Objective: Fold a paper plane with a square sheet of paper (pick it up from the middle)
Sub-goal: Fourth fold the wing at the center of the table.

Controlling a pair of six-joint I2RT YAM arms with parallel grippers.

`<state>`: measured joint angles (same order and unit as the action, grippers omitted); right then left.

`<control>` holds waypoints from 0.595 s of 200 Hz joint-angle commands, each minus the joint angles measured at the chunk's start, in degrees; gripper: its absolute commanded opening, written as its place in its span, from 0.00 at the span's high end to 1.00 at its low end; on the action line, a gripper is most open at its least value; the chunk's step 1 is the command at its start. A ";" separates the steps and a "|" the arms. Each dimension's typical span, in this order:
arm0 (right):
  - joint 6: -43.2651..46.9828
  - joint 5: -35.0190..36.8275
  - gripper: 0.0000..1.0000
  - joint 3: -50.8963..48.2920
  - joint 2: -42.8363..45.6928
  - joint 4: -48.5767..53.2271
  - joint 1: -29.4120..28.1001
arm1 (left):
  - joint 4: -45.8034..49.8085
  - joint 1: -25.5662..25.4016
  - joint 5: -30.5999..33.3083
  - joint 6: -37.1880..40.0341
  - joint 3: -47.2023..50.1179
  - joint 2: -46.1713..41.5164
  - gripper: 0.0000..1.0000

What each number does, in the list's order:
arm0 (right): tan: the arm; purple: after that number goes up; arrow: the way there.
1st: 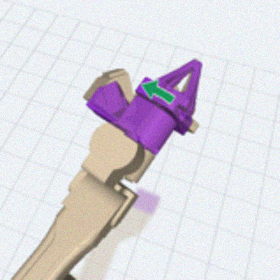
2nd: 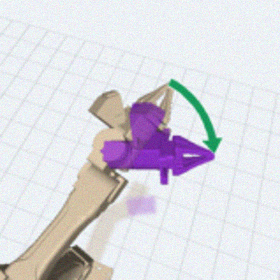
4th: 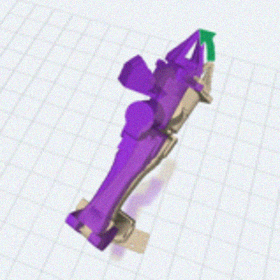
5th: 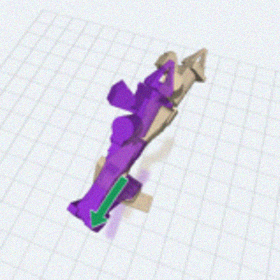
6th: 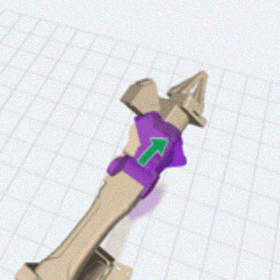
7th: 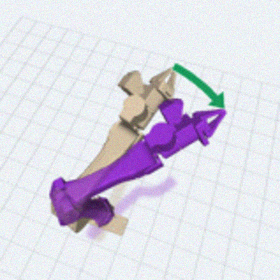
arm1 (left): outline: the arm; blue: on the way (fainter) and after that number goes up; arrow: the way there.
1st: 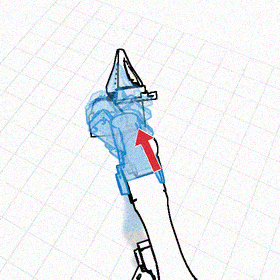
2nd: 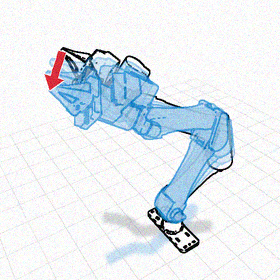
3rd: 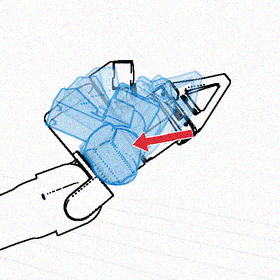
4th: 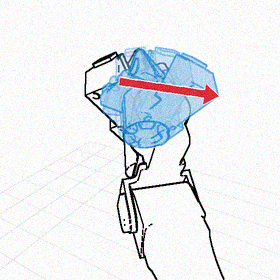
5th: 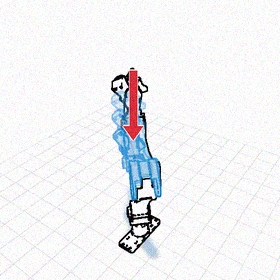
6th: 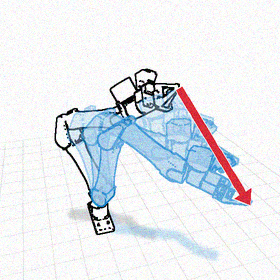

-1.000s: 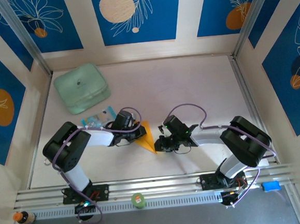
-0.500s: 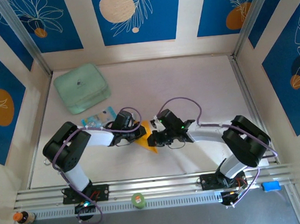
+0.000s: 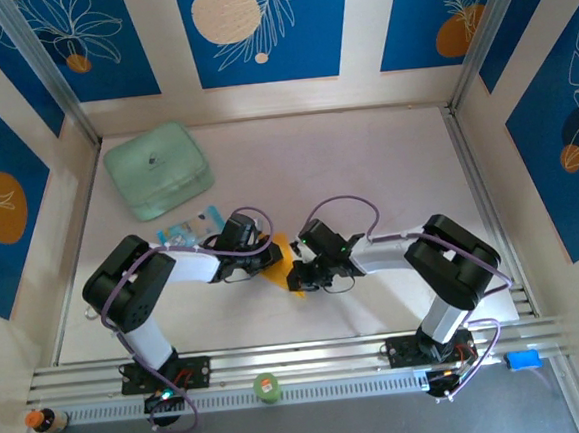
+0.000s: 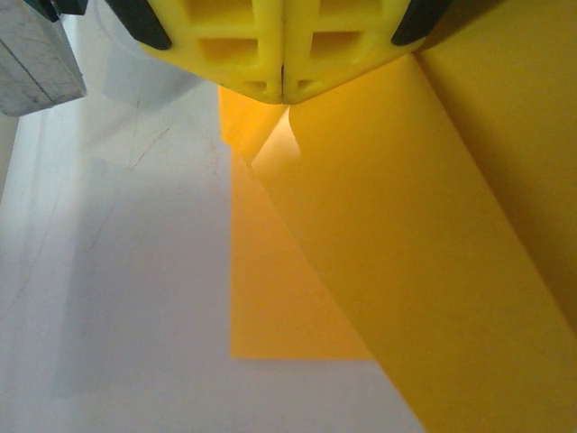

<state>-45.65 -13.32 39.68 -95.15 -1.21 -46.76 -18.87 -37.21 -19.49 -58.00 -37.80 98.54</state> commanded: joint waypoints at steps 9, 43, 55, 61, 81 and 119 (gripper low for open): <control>-1.58 -0.35 0.92 -2.72 -0.44 -1.10 0.27 | 4.28 -0.32 1.29 0.78 0.34 2.00 0.99; -1.60 -0.45 0.91 -4.16 0.56 -1.63 0.87 | 4.25 -0.32 1.40 0.61 0.31 2.35 0.99; -1.82 -0.71 0.91 -4.62 0.82 -1.80 1.13 | 4.28 -0.32 1.30 0.75 0.28 2.52 0.99; -1.91 -0.89 0.91 -4.93 1.01 -2.07 1.21 | 4.33 -0.32 1.38 0.74 0.28 2.61 0.99; -1.95 -1.55 0.91 -5.57 2.64 -2.32 1.07 | 4.37 -0.25 1.47 0.63 0.27 2.71 0.99; -2.70 -0.72 0.91 -7.75 4.09 -1.21 1.26 | 4.02 -0.32 1.59 0.36 0.55 2.71 0.99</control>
<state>-47.05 -14.13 34.46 -92.09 -5.98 -45.78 -18.90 -37.21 -19.70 -58.02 -38.00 98.83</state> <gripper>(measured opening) 0.092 0.064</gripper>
